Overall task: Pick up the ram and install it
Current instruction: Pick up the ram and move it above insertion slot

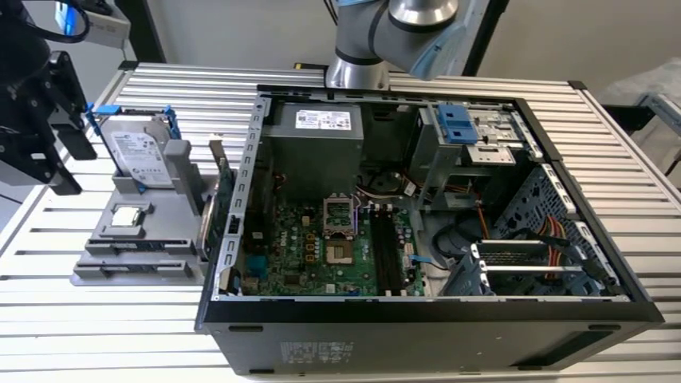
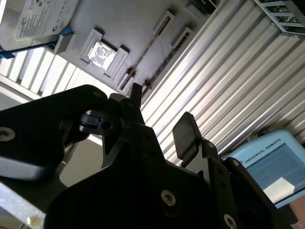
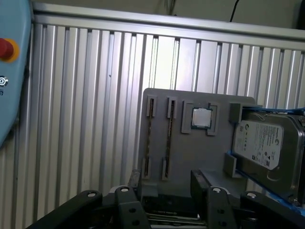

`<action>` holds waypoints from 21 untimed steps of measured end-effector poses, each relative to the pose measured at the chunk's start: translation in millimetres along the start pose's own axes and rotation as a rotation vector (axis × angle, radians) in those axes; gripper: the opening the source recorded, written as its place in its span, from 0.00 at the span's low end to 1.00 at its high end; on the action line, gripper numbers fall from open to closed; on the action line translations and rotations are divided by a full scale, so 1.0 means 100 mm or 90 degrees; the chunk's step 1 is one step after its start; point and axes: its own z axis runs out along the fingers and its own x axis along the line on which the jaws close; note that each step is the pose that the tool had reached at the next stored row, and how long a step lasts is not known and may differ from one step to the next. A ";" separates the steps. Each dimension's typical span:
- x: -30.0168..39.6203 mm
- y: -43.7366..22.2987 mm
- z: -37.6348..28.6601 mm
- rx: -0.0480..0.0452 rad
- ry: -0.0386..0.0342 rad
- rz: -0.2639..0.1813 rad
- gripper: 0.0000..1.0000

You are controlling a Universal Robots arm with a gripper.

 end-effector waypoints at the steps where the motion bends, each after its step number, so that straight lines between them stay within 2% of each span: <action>1: 0.000 0.000 0.006 0.0000 0.0000 0.000 1.00; 21: -0.011 -0.001 0.110 0.0008 0.0011 0.014 1.00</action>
